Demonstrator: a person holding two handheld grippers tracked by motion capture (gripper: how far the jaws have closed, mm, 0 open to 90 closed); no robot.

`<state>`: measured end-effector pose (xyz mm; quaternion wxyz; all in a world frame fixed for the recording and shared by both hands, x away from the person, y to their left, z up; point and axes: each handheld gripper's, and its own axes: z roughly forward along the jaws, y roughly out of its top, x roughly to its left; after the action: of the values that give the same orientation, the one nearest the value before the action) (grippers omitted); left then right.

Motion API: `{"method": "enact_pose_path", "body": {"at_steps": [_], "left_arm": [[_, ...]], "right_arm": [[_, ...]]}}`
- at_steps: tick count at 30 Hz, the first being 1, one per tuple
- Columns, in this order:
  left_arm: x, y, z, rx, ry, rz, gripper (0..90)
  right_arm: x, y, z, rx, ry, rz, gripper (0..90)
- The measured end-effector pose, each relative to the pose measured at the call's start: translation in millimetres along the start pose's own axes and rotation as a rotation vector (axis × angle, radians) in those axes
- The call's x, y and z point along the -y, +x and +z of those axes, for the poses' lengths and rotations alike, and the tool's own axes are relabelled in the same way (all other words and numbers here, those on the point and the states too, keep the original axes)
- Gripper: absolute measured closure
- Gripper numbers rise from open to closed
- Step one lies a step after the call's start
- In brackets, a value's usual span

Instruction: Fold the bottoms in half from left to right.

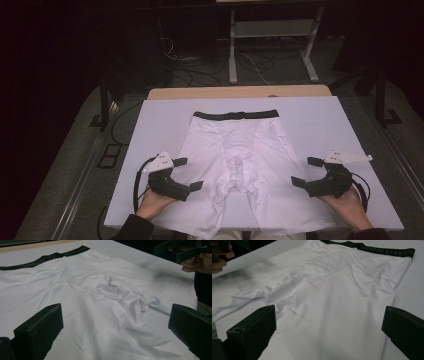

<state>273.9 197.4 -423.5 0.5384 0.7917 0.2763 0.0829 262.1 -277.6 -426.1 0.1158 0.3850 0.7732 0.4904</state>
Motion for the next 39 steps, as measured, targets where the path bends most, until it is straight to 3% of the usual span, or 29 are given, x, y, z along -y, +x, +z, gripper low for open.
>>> {"method": "enact_pose_path", "body": {"at_steps": [27,39], "left_arm": [[-0.5,-2.0,-1.0,0.007,-0.009,-0.001,0.0],[0.0,-3.5,-0.9,-0.002,-0.016,-0.007,0.0]], "right_arm": [[-5.2,3.5,-7.8,0.020,-0.019,-0.008,0.0],[-22.4,14.0,-14.6,0.014,-0.038,-0.034,0.0]]}}
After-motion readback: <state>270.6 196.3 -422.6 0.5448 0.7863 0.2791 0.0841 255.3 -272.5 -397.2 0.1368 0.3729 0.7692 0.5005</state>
